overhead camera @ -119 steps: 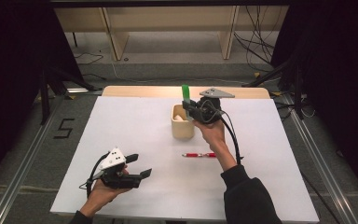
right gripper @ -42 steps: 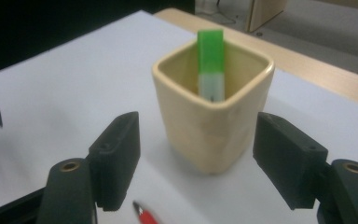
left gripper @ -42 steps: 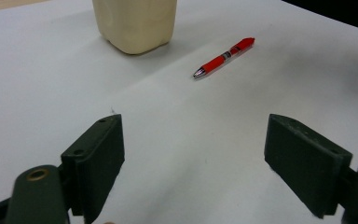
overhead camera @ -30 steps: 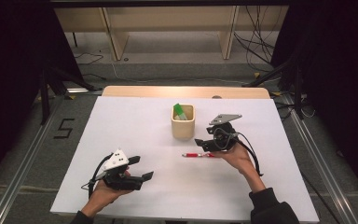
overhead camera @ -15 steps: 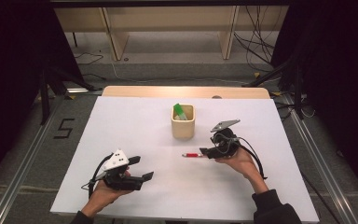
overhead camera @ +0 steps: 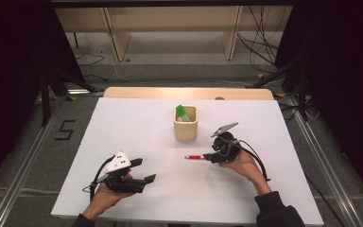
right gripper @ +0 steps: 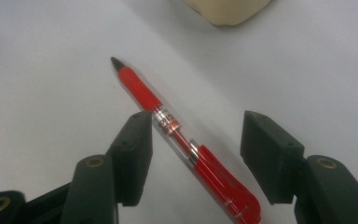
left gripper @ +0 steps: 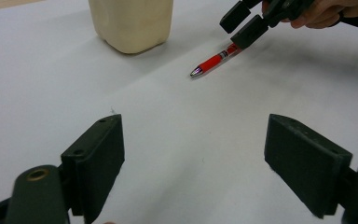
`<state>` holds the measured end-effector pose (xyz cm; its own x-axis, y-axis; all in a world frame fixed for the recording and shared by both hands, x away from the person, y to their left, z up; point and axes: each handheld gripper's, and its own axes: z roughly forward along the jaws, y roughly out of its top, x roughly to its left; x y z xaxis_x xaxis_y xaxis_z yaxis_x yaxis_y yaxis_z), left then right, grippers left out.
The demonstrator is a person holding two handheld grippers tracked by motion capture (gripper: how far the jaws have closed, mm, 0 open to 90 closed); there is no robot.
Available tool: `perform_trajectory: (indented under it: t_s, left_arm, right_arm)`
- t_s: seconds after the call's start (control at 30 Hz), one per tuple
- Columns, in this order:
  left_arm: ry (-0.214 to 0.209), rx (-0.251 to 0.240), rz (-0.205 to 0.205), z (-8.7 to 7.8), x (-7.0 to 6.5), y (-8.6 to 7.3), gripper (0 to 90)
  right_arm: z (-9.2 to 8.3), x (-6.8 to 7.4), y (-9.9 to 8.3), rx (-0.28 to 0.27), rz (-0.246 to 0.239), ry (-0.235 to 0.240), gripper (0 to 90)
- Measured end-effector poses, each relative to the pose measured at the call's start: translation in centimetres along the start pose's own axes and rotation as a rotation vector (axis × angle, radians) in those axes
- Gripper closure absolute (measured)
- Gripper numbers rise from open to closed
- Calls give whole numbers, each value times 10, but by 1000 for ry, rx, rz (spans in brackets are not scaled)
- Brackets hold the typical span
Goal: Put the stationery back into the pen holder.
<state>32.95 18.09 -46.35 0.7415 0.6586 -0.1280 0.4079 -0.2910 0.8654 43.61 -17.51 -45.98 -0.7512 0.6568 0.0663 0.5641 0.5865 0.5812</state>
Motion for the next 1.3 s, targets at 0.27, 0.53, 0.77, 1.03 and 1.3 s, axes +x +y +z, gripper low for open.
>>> perform_trajectory:
  t_s: [0.27, 0.53, 0.77, 1.03, 1.3]
  left_arm:
    - [-1, -1, 0, 0, 0, 0, 198]
    - [-2, 0, 2, 0, 0, 0, 198]
    - [-3, 1, 2, 0, 0, 0, 198]
    - [-4, 1, 2, 0, -1, 0, 198]
    - [-6, 5, 4, 0, -1, 0, 198]
  right_arm:
    - [3, -2, -3, 37, 1, 3, 484]
    - [3, -2, -3, 47, -3, 3, 509]
    - [-1, -4, -4, 32, 1, 5, 620]
    - [-6, -10, -5, 15, 26, -29, 829]
    - [-6, -21, -12, 31, 70, -73, 900]
